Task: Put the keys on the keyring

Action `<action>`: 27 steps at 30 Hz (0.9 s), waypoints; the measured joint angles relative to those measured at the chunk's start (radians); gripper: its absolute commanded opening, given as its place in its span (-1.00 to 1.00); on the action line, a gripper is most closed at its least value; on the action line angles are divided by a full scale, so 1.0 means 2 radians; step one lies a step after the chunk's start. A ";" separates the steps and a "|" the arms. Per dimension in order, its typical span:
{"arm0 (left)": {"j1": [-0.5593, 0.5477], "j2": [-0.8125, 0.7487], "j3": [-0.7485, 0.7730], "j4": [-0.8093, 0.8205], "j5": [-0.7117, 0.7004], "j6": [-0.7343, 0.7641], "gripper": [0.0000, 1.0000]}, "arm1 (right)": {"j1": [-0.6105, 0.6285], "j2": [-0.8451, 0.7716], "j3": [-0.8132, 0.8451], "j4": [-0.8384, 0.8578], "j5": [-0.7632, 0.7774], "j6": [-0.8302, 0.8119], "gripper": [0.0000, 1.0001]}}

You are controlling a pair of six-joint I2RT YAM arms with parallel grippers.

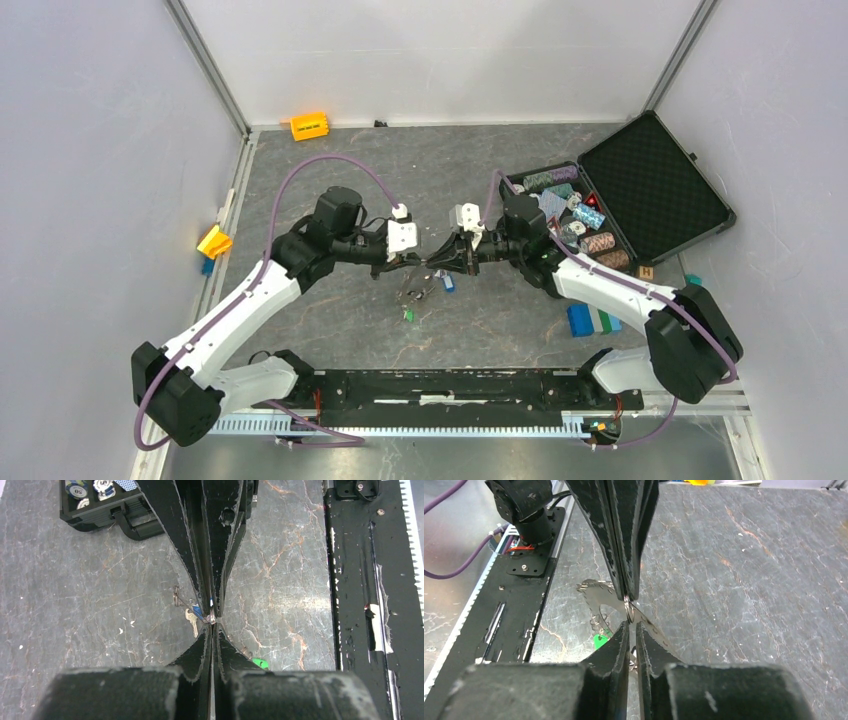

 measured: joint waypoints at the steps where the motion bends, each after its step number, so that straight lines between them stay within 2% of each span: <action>1: 0.000 0.000 0.003 -0.004 -0.001 0.001 -0.95 | 0.001 0.001 0.000 -0.004 0.003 -0.001 -0.65; 9: -0.027 0.006 0.048 -0.056 -0.054 0.033 -0.96 | 0.003 0.008 0.008 -0.031 0.011 -0.010 -0.44; 18: -0.049 0.031 0.080 -0.119 -0.135 0.058 -0.96 | 0.003 0.008 0.016 -0.052 0.003 -0.032 -0.42; 22: -0.050 0.029 0.080 -0.131 -0.137 0.066 -0.95 | 0.003 0.008 0.030 -0.080 -0.009 -0.058 -0.35; 27: -0.050 0.020 0.080 -0.142 -0.117 0.076 -0.96 | 0.003 0.008 0.061 -0.132 -0.008 -0.111 -0.10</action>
